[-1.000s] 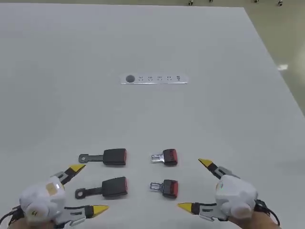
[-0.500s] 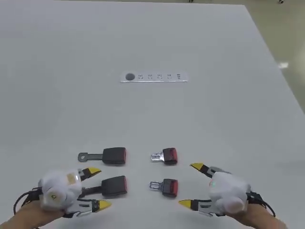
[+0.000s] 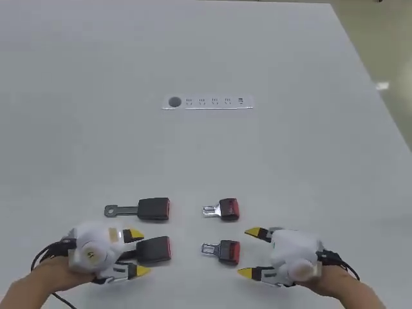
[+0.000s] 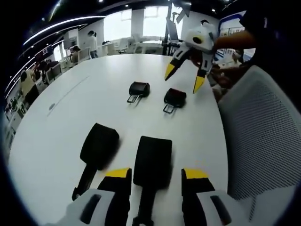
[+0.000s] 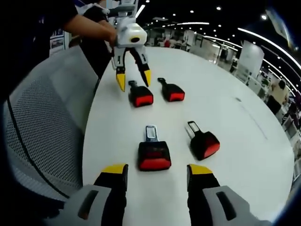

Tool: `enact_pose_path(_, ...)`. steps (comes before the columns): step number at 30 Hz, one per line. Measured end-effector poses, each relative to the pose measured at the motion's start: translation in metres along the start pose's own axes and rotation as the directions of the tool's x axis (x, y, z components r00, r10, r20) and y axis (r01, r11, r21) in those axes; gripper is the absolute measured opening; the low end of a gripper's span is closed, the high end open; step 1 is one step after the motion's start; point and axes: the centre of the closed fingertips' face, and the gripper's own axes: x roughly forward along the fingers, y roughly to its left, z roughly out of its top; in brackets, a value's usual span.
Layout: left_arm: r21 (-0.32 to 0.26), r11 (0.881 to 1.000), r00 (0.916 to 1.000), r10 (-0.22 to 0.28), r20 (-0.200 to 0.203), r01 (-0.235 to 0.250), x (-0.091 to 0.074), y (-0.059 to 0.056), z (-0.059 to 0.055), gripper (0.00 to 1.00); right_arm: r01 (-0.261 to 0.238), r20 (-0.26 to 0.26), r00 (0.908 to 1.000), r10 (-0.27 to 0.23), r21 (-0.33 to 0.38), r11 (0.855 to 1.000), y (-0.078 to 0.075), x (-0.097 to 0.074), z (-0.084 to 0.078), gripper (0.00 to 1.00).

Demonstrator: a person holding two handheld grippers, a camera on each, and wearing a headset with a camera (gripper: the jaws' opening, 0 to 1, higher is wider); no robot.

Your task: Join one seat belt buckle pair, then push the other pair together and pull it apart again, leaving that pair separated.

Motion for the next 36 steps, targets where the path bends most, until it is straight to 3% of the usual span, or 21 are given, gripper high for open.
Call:
enact_pose_path(14, 0.035, 0.998, 0.9969, -0.045, -0.065, 0.048, 0.009, 0.005, -0.010, 0.38, -0.052, -0.032, 0.9981, 0.053, 0.014, 0.999, 0.002, 0.017, -0.006, 0.35)
enact_pose_path(17, 0.059, 0.997, 0.9954, -0.046, -0.084, 0.052, 0.010, 0.006, -0.012, 0.36, -0.057, -0.041, 0.9975, 0.057, 0.014, 0.998, 0.004, 0.018, -0.003, 0.34)
enact_pose_path(18, 0.095, 0.995, 0.9952, -0.026, -0.094, 0.035, 0.011, 0.011, -0.015, 0.33, -0.059, -0.040, 0.9974, 0.060, 0.014, 0.998, 0.005, 0.018, -0.001, 0.33)
enact_pose_path(20, 0.097, 0.994, 0.9939, -0.037, -0.104, 0.047, 0.008, 0.007, -0.014, 0.33, -0.062, -0.044, 0.9971, 0.062, 0.011, 0.998, 0.006, 0.019, -0.001, 0.32)
enact_pose_path(36, 0.147, 0.985, 0.9904, -0.077, -0.115, 0.094, 0.008, 0.005, -0.012, 0.32, -0.079, -0.056, 0.9954, 0.078, -0.021, 0.997, 0.006, 0.016, 0.003, 0.30)
